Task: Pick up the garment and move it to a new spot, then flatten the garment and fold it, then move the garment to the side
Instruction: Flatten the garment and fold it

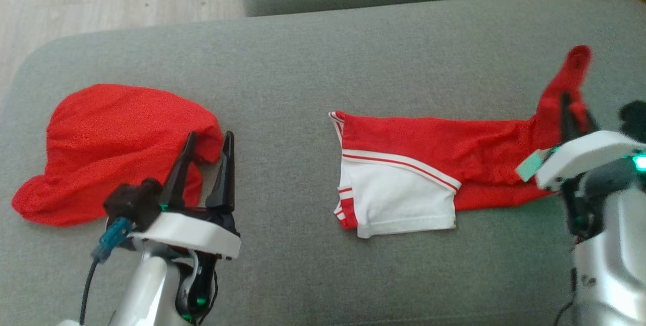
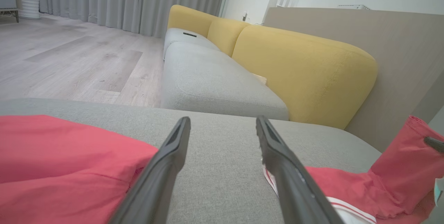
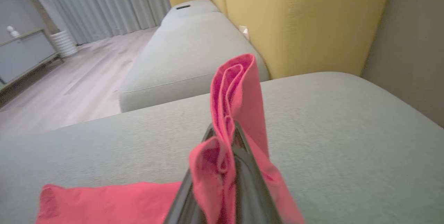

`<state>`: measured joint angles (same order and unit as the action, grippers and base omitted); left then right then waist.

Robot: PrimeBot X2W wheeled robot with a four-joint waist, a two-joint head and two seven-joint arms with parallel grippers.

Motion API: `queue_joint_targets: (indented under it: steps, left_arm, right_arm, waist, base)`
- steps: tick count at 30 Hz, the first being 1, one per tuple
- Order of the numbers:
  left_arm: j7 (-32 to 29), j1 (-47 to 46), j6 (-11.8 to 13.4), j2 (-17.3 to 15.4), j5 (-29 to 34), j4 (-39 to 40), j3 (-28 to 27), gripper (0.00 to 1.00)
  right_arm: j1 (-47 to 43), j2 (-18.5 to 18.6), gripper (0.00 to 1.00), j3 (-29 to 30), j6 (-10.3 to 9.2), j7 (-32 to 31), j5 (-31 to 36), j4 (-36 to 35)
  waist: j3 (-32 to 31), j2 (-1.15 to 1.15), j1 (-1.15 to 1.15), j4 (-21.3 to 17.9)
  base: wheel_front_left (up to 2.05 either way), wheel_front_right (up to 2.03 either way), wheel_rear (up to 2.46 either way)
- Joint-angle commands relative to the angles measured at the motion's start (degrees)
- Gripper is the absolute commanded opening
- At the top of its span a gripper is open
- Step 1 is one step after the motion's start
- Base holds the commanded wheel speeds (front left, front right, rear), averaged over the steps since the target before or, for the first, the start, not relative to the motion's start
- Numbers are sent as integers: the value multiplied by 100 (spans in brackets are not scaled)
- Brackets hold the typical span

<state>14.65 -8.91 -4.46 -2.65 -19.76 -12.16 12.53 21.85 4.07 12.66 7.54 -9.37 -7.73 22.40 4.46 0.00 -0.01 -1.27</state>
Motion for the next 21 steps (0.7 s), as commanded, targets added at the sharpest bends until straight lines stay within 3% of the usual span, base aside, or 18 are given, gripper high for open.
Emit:
queue_joint_targets:
  steps: [1, 9, 15, 21]
  left_arm:
    - [35, -130, 48, -23, -45, 204, -172, 100]
    - [35, -54, 56, -23, -79, 197, -90, 100]
    - [35, -46, 55, -22, -99, 189, -18, 100]
    - [35, -124, 82, -22, -171, 215, 107, 100]
  right_arm:
    - [128, -38, 0, -235, -5, -20, -60, -278]
    - [-383, -117, 0, -1645, -5, -47, -1153, -443]
    - [-336, -118, 0, -2591, -5, 315, -1844, 46]
    - [-113, -118, 0, -3165, -5, 775, -2238, 758]
  waist:
    - [-54, 0, 1, 53]
    - [-193, 0, 1, 296]
    - [-127, 0, 1, 450]
    - [-36, 0, 1, 711]
  base:
    - [0, 0, 0]
    - [0, 0, 0]
    - [0, 0, 0]
    - [0, 0, 0]
